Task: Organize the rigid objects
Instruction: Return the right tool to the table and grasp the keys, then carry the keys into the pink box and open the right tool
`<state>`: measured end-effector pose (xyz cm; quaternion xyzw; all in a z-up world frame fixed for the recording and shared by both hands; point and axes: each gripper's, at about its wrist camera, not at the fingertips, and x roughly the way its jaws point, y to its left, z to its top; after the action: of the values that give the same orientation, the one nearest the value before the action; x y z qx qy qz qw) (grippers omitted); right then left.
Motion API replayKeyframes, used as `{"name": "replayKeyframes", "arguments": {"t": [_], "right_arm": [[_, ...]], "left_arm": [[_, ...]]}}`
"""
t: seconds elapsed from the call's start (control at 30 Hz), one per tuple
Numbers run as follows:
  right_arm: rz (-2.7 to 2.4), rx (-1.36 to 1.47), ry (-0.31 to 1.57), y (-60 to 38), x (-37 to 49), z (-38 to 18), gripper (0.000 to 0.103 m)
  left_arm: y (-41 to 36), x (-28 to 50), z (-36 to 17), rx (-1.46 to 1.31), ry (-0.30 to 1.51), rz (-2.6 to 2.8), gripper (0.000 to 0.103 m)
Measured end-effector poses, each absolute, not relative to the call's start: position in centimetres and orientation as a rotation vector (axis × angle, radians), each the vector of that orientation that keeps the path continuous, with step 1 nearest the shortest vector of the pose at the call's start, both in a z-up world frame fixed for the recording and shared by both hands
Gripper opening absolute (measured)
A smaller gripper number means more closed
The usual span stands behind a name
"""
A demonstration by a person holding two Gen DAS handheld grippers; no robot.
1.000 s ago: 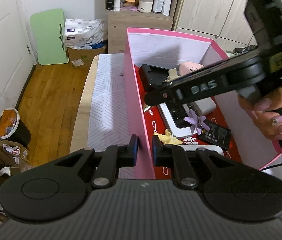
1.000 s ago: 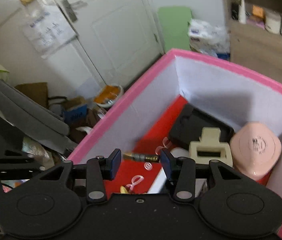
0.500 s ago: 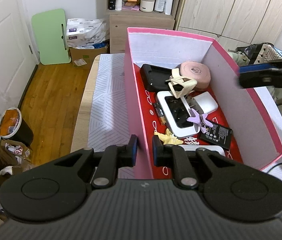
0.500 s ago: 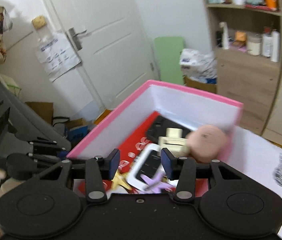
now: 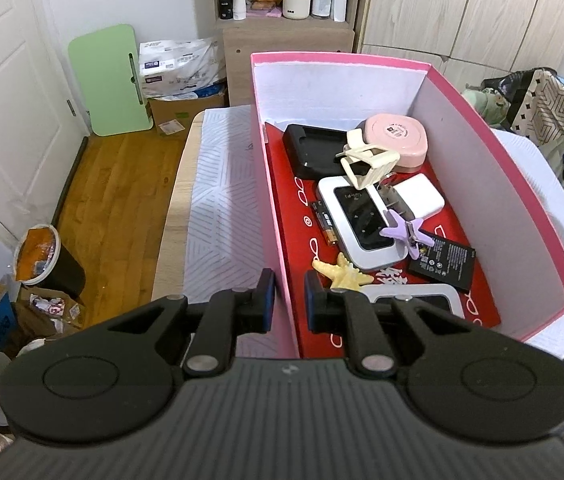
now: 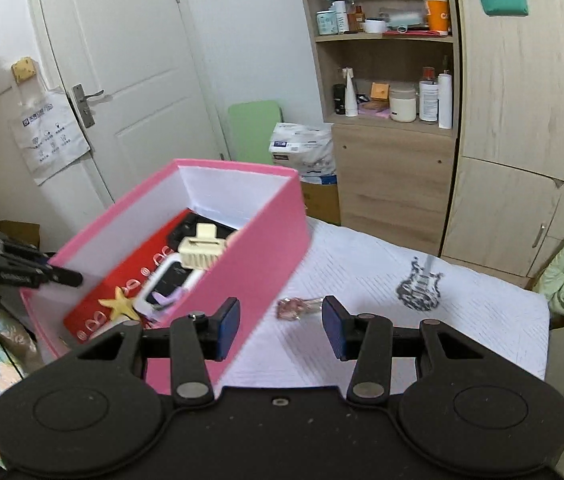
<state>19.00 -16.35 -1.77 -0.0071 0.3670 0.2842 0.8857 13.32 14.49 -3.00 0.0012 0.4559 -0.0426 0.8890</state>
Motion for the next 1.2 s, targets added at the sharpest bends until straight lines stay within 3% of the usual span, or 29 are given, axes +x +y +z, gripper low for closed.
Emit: {"name": "replayKeyframes", "arguments": {"t": [0.67,0.87,0.9,0.97,1.0,1.03,1.2], "right_arm": [[0.631,-0.343,0.648,-10.2,24.5,-11.8,0.058],[0.665,-0.214,0.706,-11.4,26.3,-12.3,0.06],[0.659,-0.229,0.697,-11.2,26.0,-12.4,0.055],[0.696,-0.264,0.679,-10.8,25.2,-12.3,0.032],[0.712,-0.282,0.662,-10.6,24.7,-12.2,0.01],[0.712,-0.291,0.653,-10.5,24.2,-12.0,0.005],[0.676,-0.233,0.663,-11.1,23.8,-11.8,0.004]], "left_arm": [[14.0,13.3,-2.7,0.036,0.961,-0.089,0.014],[14.1,13.4,-2.8,0.028,0.961,-0.097,0.014],[14.1,13.3,-2.8,0.026,0.96,-0.098,0.014],[14.1,13.3,-2.8,0.031,0.959,-0.097,0.015],[14.1,13.4,-2.7,0.03,0.959,-0.097,0.015],[14.1,13.4,-2.7,0.029,0.96,-0.096,0.015],[14.0,13.3,-2.7,0.029,0.958,-0.094,0.015]]}}
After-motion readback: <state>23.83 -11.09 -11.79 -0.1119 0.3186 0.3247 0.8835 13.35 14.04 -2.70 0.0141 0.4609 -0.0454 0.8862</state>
